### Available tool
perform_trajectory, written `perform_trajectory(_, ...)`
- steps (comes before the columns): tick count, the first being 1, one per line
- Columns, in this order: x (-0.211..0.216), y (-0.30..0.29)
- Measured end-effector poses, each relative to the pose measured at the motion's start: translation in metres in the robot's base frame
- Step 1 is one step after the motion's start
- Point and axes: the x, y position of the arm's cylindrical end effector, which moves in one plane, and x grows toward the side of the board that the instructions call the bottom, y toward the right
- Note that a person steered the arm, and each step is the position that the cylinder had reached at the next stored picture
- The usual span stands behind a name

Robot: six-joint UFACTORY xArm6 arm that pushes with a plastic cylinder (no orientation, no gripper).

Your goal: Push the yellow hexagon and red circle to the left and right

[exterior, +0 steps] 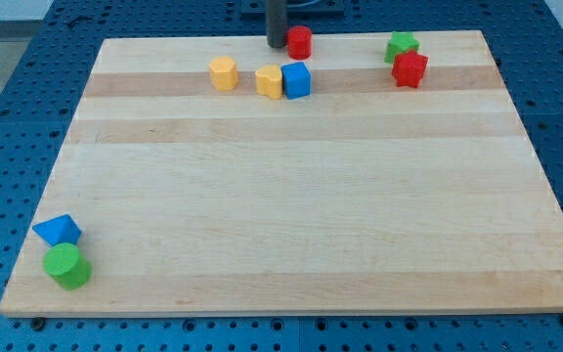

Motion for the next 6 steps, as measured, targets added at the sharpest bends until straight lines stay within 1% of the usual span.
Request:
perform_trajectory(1, 0.002, 0.027)
perform_trajectory(3, 0.017, 0.046)
perform_trajectory(4, 0.010, 0.053)
perform_trajectory(5, 0.010, 0.078)
perform_trajectory(6, 0.010, 0.088)
